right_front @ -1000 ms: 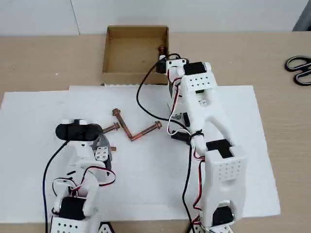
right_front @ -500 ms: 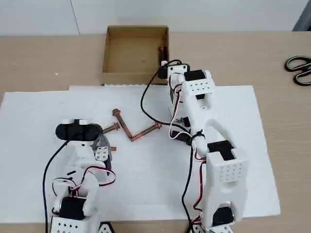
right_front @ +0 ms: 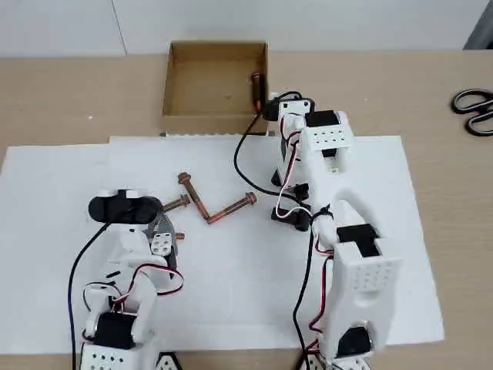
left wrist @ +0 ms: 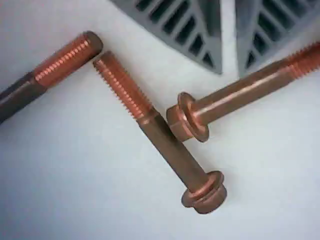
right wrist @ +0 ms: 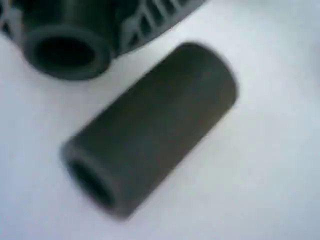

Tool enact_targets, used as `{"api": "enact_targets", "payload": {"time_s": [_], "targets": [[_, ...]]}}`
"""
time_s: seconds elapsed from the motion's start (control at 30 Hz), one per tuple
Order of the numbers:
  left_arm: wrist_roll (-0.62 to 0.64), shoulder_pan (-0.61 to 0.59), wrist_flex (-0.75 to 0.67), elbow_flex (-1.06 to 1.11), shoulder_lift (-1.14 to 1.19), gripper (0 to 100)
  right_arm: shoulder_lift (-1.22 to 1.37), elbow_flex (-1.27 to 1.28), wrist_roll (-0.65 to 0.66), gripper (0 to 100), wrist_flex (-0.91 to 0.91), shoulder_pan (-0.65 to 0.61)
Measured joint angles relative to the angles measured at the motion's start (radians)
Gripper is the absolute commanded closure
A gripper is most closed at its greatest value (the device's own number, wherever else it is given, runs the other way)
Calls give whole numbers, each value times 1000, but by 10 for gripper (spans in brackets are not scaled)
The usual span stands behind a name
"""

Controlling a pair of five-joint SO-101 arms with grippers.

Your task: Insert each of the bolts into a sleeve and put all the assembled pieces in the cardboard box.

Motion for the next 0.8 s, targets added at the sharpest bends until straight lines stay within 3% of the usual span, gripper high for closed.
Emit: {"api": "enact_targets", "payload": {"time_s": [0.33,0.53,0.8], "targets": [[-5,0,0,0,0,988,-328,0,26,996,138,-18],[-250,35,20,-68,0,929,-442,0,74,996,253,86],[-358,51,63,-235,0,916,-568,64,75,996,276,288]]}}
